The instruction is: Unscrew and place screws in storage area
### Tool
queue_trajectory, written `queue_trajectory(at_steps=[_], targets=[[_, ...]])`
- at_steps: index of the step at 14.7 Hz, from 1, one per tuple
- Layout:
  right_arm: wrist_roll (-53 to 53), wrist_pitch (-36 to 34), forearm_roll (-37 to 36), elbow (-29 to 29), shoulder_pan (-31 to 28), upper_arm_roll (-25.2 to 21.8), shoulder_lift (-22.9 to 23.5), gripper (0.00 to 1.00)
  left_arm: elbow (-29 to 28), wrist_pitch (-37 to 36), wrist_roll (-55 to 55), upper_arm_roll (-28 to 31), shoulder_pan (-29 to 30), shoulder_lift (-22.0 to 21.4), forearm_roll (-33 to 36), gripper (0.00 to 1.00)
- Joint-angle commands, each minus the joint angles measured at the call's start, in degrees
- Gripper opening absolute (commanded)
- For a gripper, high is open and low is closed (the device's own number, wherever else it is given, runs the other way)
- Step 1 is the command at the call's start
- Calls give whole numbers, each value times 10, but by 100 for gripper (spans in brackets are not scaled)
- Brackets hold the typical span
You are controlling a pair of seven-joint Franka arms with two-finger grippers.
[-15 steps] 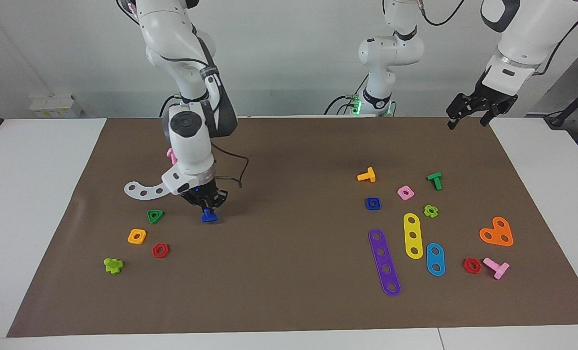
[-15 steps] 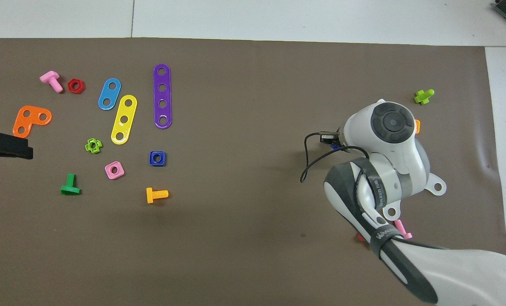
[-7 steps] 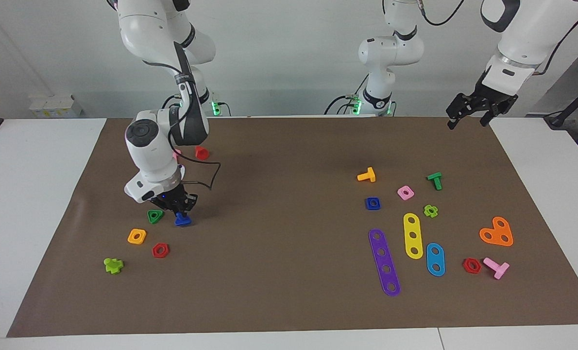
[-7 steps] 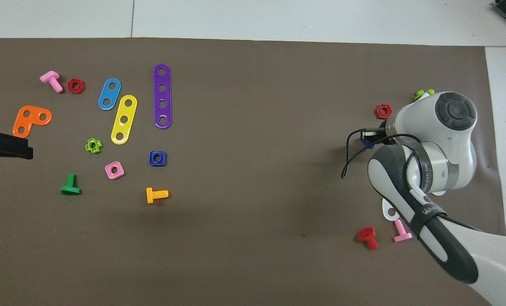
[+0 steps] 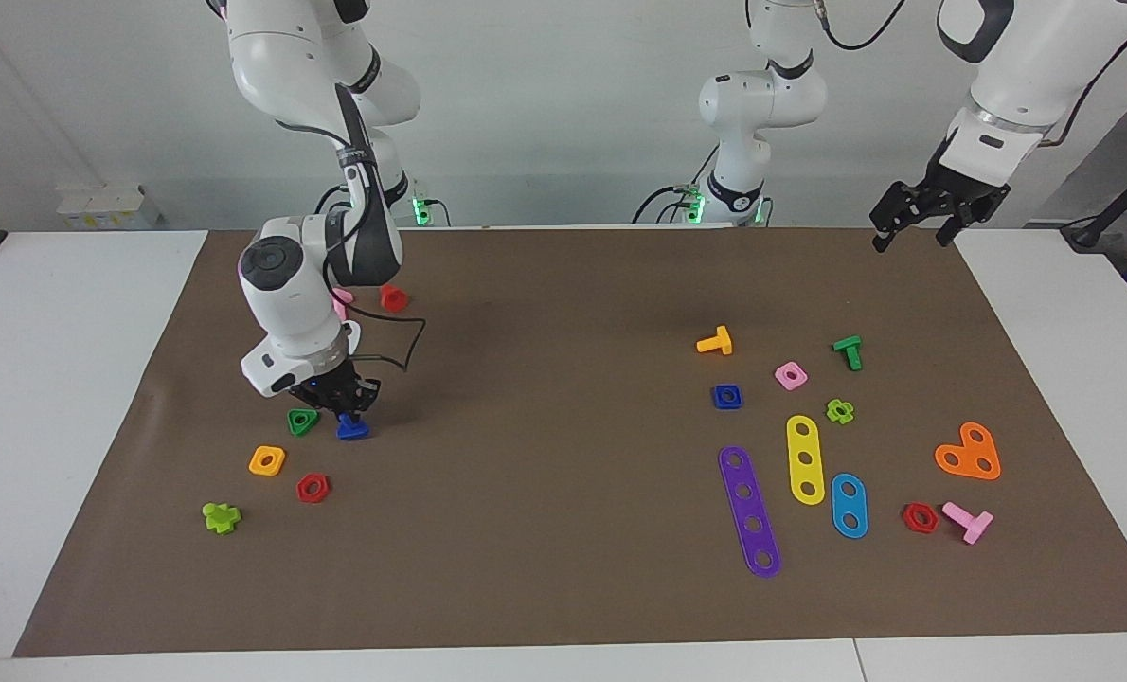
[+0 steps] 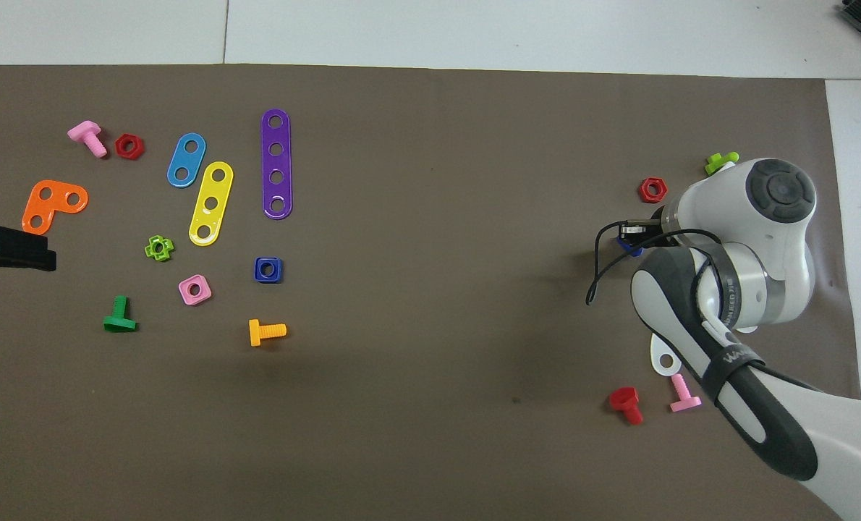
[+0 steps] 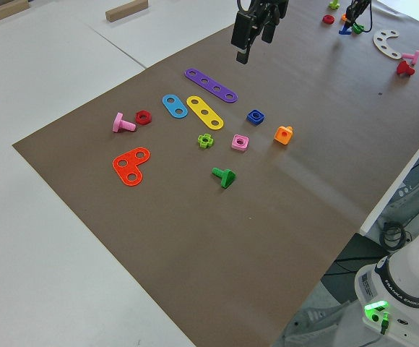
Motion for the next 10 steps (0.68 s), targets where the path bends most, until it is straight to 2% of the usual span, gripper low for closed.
queue_trajectory(at_steps=[1,2,4,6,8,10], targets=[[-23,4,12,-7,-13,6,-4,37,-5,3,-4,-4,5,-3,12,100],[-22,4,12,-5,-15,6,-4,57,-5,3,-4,-4,5,-3,12,100],[-19,-4,12,0,-13,6,-5,65,-5,3,-4,-4,5,-4,12,100],[-18,-17,12,10,-13,6,-15,79,-5,3,-4,-4,5,-4,12,100],[-18,-43,12,24,-13,6,-40,98,-5,3,-4,-4,5,-4,12,100],[-16,-112,12,68,-10,7,-61,98,-5,3,-4,-4,5,-4,12,100]])
